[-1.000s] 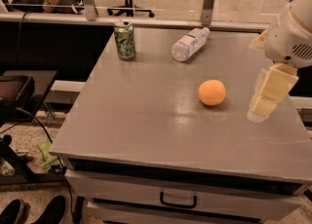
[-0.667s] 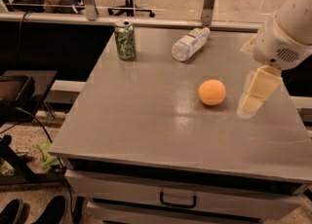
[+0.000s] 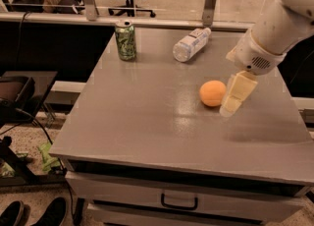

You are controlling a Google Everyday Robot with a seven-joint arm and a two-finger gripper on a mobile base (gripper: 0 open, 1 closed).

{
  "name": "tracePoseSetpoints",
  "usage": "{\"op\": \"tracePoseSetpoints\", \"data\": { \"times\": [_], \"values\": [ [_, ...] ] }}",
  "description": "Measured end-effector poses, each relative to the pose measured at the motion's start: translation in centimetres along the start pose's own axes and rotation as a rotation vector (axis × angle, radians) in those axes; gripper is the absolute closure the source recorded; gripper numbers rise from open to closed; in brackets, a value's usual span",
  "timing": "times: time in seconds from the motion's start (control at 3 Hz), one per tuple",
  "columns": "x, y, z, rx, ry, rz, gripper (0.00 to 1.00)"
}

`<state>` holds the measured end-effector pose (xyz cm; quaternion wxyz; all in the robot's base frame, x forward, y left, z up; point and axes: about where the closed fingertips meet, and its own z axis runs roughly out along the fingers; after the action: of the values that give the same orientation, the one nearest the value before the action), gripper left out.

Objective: Move orange near blue plastic bottle

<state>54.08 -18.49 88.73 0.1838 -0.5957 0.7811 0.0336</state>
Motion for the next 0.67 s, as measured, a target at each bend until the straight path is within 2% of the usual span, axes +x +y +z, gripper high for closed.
{"op": "tracePoseSetpoints", "data": {
  "times": [0.67],
  "values": [
    [-0.8, -1.0, 3.6, -0.033, -0.007, 0.008, 0.00]
  ]
}}
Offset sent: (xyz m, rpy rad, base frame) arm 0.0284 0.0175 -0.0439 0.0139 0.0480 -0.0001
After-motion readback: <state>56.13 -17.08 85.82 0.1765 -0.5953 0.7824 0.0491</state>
